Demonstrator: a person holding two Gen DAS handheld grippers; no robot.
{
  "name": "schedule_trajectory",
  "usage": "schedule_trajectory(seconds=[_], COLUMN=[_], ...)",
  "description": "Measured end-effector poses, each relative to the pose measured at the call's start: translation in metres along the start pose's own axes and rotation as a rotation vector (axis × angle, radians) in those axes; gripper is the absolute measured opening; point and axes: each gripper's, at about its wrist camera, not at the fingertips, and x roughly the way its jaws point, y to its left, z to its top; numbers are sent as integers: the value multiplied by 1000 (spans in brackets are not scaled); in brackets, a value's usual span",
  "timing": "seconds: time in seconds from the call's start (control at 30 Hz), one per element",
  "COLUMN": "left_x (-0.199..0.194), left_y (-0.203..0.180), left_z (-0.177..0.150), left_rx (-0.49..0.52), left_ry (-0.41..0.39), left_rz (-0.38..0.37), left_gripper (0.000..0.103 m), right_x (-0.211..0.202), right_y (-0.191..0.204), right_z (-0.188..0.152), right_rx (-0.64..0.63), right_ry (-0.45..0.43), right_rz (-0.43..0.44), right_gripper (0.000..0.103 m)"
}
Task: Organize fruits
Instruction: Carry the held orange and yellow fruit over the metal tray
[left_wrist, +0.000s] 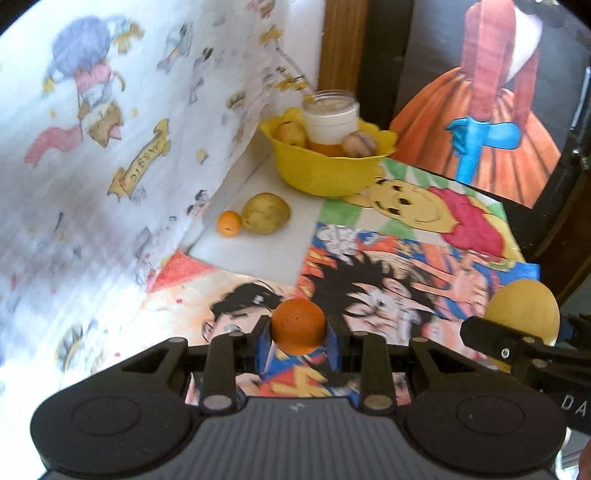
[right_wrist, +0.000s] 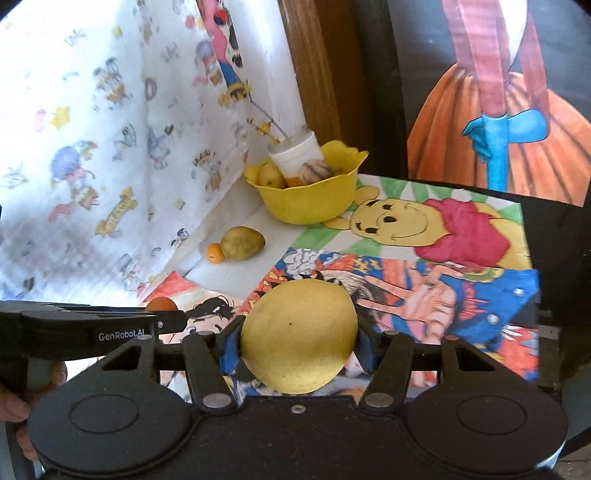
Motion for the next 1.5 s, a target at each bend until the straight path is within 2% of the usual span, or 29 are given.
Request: schedule_trajectory(seconds=[0.4, 0.6, 0.77, 1.0, 1.2, 1.5], left_x=[-58, -71, -78, -78, -63, -49], left_y=[-56, -75, -84, -94, -109, -115], left_z=[-46, -78, -108, -137, -157, -163], left_rx=[44, 105, 179, 217, 268, 270], left_ry=[31, 104, 174, 253, 280, 277], left_rz=[-60, -118, -157, -216, -222, -198], left_gripper=[34, 34, 34, 34, 33, 34], right_x=[-92, -114, -116, -111, -93, -75], right_y=[-42, -57, -63, -64, -72, -78], right_z=[-63, -96, -117, -140, -150, -151], right_rx=[5, 51, 59, 62, 17, -18], right_ry=[25, 73, 120, 169, 205, 226], right_rz=[-48, -93, -112, -122, -126, -110], right_gripper=[61, 61, 61, 61, 61, 61])
